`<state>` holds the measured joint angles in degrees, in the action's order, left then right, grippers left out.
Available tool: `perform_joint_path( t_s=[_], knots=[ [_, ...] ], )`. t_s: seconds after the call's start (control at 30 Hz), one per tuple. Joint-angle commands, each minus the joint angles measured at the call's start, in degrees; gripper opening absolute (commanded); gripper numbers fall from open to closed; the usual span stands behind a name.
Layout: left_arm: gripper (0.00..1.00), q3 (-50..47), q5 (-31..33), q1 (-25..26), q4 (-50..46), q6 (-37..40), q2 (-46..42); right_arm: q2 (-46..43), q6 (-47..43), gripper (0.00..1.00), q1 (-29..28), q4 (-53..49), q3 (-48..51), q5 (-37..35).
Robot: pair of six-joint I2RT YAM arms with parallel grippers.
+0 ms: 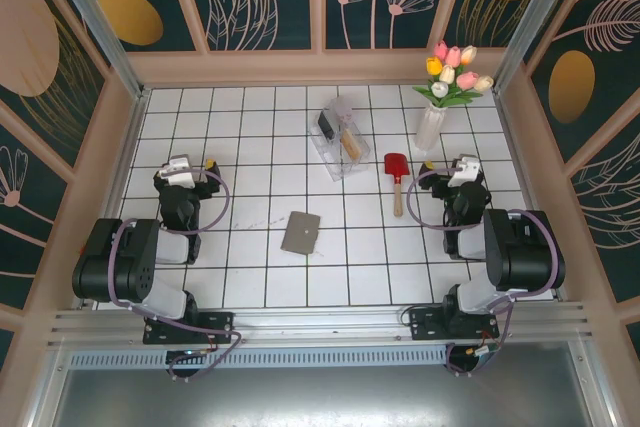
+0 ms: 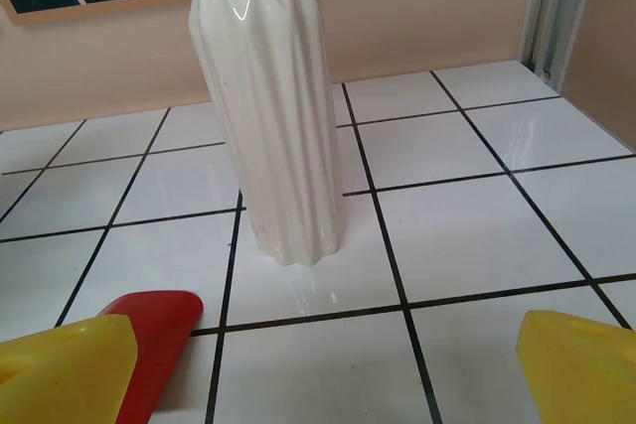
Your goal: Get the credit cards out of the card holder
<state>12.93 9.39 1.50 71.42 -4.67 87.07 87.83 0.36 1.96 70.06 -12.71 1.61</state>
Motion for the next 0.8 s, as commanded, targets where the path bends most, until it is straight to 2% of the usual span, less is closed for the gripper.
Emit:
perform_joint_path(
  t_s=[0.0, 0.77],
  knots=[
    [0.99, 0.2, -0.8, -0.4, 2.5, 0.6, 0.1, 0.5, 0.3, 0.99, 0.4, 0.7, -0.9, 0.9],
    [0.99, -0.2, -0.4, -0.4, 3.2, 0.7, -0.1, 0.4, 0.3, 0.99, 0.4, 1.2, -0.7, 0.9]
  ],
)
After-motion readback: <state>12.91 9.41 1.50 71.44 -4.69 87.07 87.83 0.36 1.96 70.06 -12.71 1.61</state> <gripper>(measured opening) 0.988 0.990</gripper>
